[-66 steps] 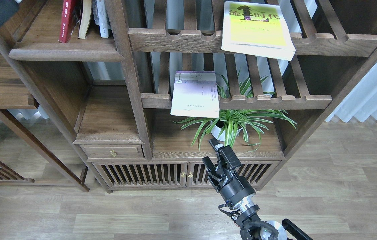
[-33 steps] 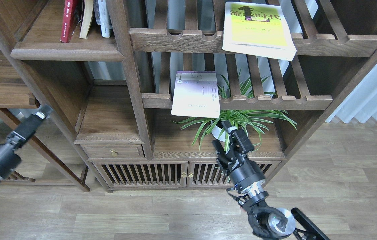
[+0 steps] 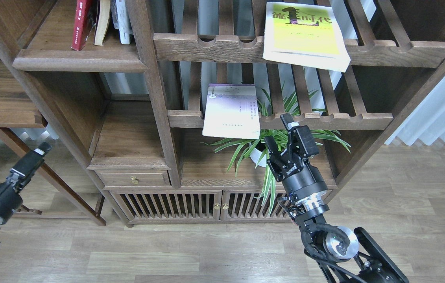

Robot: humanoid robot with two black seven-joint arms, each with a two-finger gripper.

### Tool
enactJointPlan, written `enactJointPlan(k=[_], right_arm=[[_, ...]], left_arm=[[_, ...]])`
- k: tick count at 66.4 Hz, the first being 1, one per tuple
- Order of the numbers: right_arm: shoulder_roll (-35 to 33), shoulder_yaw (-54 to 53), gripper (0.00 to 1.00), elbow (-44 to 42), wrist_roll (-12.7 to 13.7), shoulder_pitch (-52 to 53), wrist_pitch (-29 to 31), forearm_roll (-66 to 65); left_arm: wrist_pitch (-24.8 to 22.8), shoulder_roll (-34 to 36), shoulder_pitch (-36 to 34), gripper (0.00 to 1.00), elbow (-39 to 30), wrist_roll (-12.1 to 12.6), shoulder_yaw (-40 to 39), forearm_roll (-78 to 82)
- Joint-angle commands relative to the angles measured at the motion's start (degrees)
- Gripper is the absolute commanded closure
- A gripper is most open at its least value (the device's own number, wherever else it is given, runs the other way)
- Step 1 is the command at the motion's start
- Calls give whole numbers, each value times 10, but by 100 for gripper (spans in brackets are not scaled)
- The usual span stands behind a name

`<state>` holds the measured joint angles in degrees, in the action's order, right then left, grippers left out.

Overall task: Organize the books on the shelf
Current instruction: 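Withdraw the left gripper and raise the right gripper toward the shelf, then reach the right gripper up toward the yellow book on the upper shelf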

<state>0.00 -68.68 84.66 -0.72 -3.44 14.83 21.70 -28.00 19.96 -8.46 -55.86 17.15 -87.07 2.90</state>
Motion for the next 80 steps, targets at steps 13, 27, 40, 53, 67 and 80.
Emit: enactJointPlan(k=[13, 27, 40, 53, 67, 80], right_arm=[[0, -23, 2, 67, 0, 7, -89, 0], [0, -59, 2, 88, -1, 63, -155, 0], [0, -75, 2, 118, 2, 87, -170, 1], [0, -72, 2, 121, 2, 89, -169, 0], [0, -84, 2, 116, 0, 125, -201, 0], [0, -109, 2, 106, -2, 143, -249, -2]], left_arm=[[0, -3, -27, 17, 23, 0, 1, 0], [0, -6, -51, 16, 49, -2, 0, 0], [0, -4, -53, 16, 50, -9, -1, 0], [0, -1, -53, 15, 52, -9, -8, 0], [0, -1, -53, 15, 54, -9, -14, 0], [0, -5, -54, 15, 56, -10, -14, -2]])
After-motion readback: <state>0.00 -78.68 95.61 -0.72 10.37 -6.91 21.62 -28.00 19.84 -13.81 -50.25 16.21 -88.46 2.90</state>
